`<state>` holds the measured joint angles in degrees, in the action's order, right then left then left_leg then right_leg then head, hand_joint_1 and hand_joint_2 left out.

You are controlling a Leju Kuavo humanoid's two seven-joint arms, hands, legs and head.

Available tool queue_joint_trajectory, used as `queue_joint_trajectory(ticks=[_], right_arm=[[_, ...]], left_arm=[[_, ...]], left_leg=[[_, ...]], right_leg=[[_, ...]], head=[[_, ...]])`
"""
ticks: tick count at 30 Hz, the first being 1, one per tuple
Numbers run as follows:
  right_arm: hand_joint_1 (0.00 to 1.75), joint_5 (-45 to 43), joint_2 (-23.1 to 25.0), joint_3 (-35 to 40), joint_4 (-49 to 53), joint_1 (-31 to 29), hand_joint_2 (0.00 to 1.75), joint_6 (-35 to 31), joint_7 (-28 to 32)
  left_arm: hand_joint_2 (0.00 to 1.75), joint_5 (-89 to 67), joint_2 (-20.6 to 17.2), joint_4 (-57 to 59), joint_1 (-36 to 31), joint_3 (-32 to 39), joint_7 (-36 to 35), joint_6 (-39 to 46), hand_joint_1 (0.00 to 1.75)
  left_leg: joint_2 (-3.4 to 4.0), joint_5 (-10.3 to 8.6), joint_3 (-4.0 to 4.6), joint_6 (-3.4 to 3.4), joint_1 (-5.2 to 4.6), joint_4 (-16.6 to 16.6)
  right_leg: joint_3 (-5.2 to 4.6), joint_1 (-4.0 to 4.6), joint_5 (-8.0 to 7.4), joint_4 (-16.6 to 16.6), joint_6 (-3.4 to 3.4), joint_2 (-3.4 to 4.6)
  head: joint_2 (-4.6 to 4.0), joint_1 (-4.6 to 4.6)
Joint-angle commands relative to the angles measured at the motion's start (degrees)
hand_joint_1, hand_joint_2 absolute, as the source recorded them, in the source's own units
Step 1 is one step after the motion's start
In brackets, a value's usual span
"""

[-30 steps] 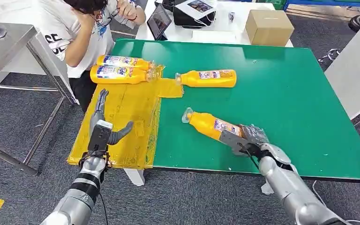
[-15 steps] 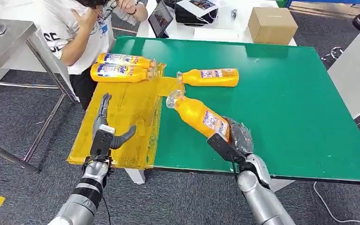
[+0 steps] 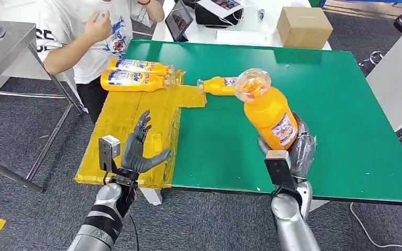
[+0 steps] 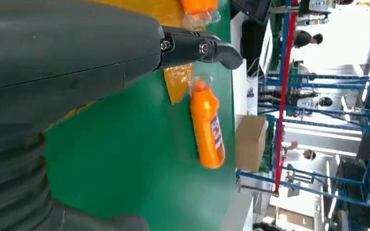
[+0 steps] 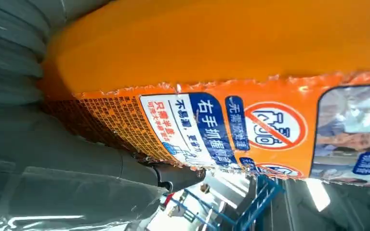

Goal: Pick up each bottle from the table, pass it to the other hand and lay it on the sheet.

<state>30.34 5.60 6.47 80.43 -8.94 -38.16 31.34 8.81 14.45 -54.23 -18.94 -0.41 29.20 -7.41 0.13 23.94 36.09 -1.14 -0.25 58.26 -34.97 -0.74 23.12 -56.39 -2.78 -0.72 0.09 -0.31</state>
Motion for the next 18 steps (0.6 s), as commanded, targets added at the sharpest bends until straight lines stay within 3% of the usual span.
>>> queue_joint_trajectory(ticks=[1, 4, 10, 18], right_arm=[[1.75, -2.45, 1.15, -3.17, -0.73, 0.91, 1.75, 1.13, 5.13], [1.73, -1.54, 2.2, -2.45, -3.33, 2.38, 1.75, 2.5, 8.6], [1.75, -3.79, 3.03, 3.27, -10.56, 3.9, 1.75, 6.56, 8.66], [1.75, -3.71, 8.09, 11.19, -26.11, 2.45, 1.75, 14.21, 8.66]], left_arm=[[1.75, 13.26, -3.13, -1.82, 1.89, -5.39, -6.1, -16.47, 0.0], [1.75, 17.29, -5.09, -2.96, 3.84, -9.47, -7.32, -23.15, 0.0], [1.75, 23.55, -7.42, -5.65, 5.81, -15.92, -7.67, -30.08, 0.0], [1.75, 22.77, -7.6, -6.85, 6.2, -19.53, -6.01, -30.58, 0.0]], left_leg=[[0.02, 0.03, -0.16, 0.06, 0.01, -0.06], [0.07, 0.12, -0.39, 0.11, 0.07, -0.11], [0.11, 0.16, -0.47, 0.14, 0.1, -0.13], [0.19, 0.14, -0.35, 0.14, 0.13, -0.15]], right_leg=[[0.14, 0.01, 0.03, 0.04, 0.07, 0.06], [0.37, 0.06, 0.09, 0.11, 0.12, 0.13], [0.44, 0.09, 0.12, 0.13, 0.15, 0.18], [0.3, 0.12, 0.07, 0.13, 0.15, 0.25]], head=[[0.0, -0.02], [0.0, -0.02], [0.0, -0.02], [0.0, -0.02]])
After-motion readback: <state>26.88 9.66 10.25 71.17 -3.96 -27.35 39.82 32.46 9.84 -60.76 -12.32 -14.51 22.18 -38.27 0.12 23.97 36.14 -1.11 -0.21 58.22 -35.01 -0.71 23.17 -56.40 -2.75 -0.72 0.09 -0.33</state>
